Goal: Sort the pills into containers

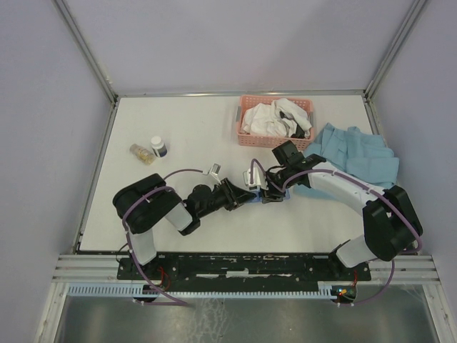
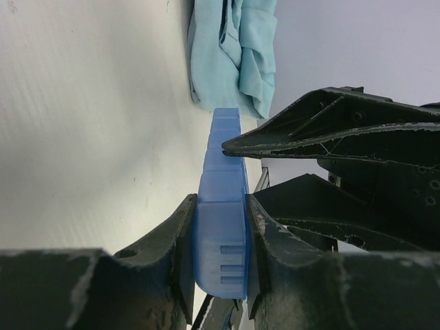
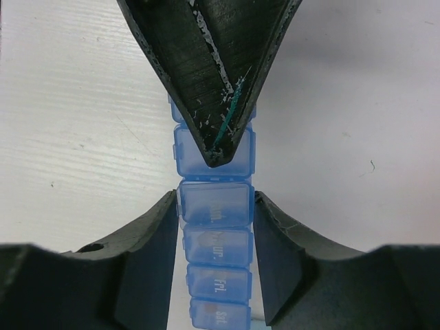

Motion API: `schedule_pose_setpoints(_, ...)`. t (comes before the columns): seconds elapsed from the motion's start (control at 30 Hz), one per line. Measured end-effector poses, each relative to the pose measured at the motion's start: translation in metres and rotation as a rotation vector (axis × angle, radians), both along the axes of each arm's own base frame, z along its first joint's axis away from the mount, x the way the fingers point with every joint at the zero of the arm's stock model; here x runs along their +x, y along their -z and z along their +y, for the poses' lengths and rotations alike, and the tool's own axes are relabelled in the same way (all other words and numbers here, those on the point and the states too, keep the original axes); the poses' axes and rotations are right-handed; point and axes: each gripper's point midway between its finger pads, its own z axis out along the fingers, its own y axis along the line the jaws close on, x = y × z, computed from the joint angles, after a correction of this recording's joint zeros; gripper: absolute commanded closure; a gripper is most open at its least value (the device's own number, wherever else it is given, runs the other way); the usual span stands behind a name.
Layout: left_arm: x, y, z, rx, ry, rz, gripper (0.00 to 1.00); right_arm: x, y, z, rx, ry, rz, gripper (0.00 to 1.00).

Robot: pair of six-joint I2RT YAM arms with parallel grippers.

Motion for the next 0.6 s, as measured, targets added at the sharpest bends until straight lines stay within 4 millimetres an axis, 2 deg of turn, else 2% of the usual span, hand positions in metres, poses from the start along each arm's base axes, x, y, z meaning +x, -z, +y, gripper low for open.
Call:
schedule_pose_setpoints(0.1, -0.001, -0.002, 0.0, -0.01, 0.01, -0.007, 0.97, 0.0, -0.002, 0.0, 0.01, 0.006, 0.012, 0.39)
schedule_pose_setpoints(0.3, -0.002, 0.003, 0.001, 0.001, 0.019, 0.006, 0.97, 0.007, -0.003, -0.008, -0.007, 0.066, 0.014, 0.37)
schedule_pose_setpoints(0.43, -0.001, 0.004, 0.002, 0.001, 0.015, 0.006, 0.97, 0.01, -0.006, -0.01, -0.009, 0.104, 0.012, 0.4)
schedule_pose_setpoints(0.6, 0.003, 0.004, 0.004, 0.003, -0.003, 0.006, 0.97, 0.017, -0.01, -0.011, -0.011, 0.175, 0.009, 0.49)
